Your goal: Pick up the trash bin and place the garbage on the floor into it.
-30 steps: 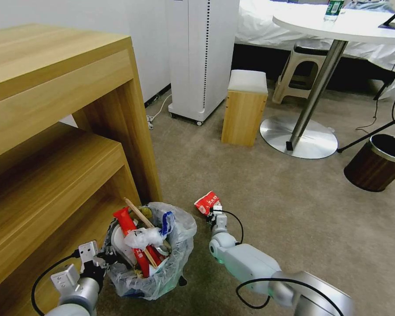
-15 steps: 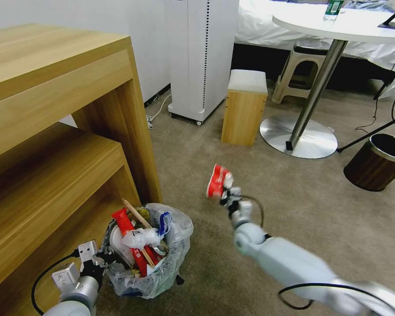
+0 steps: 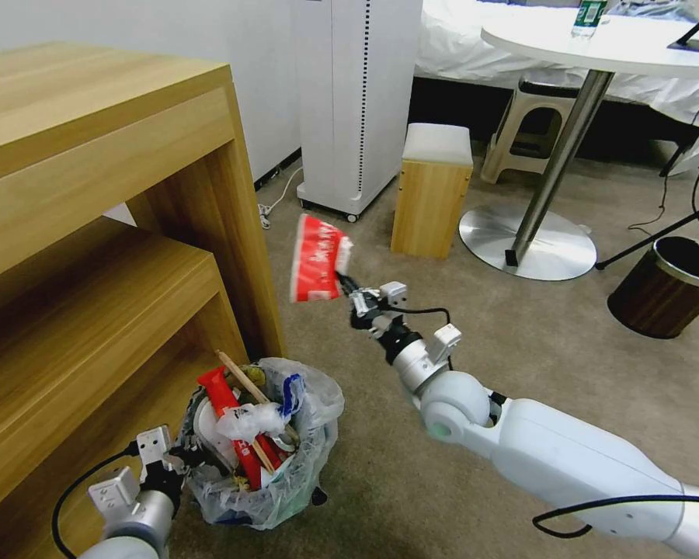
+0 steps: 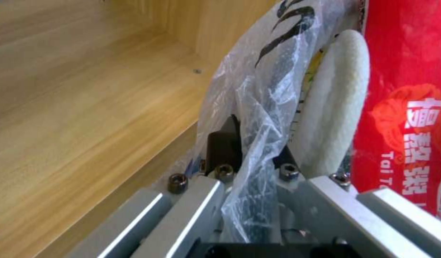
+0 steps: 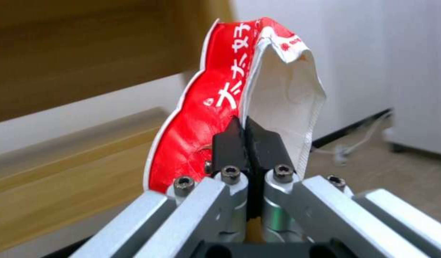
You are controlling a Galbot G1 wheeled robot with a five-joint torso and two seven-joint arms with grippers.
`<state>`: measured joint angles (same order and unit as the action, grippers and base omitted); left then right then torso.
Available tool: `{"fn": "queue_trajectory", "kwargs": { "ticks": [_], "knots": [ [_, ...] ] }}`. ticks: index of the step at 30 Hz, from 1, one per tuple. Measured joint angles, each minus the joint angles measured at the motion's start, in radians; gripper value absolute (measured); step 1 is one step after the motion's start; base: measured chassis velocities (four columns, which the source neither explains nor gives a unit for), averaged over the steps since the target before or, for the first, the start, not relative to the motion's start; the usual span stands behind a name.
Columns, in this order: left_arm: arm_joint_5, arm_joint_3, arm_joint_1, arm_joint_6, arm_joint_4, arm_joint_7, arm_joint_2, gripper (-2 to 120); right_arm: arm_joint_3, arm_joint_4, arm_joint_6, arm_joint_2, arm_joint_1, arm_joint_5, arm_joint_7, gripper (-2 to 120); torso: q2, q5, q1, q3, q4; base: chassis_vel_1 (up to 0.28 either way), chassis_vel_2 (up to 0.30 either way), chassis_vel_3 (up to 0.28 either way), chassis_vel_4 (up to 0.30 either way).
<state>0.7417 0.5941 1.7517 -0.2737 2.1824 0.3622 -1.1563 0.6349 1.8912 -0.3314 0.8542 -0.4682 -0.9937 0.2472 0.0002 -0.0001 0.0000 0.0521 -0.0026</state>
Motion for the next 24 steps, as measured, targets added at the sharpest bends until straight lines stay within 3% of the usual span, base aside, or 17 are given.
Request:
{"fn": "queue_trajectory", "kwargs": {
  "ticks": [9,24],
  "knots": [
    [0.008,0.004,-0.005,-0.004,0.021,0.005,0.004,1,0.142,0.045,-0.03,-0.043,0.016,-0.027,-0.084,0,0.0,0.0001,0.0,0.0,-0.0003,0.0,0.0,0.0,0.0],
    [0.01,0.014,0.005,-0.005,0.05,0.005,0.002,1,0.319,0.038,-0.051,-0.018,0.062,-0.032,-0.105,0,0.0,0.0001,0.0,0.0,-0.0001,0.0,0.0,0.0,0.0]
  ]
}}
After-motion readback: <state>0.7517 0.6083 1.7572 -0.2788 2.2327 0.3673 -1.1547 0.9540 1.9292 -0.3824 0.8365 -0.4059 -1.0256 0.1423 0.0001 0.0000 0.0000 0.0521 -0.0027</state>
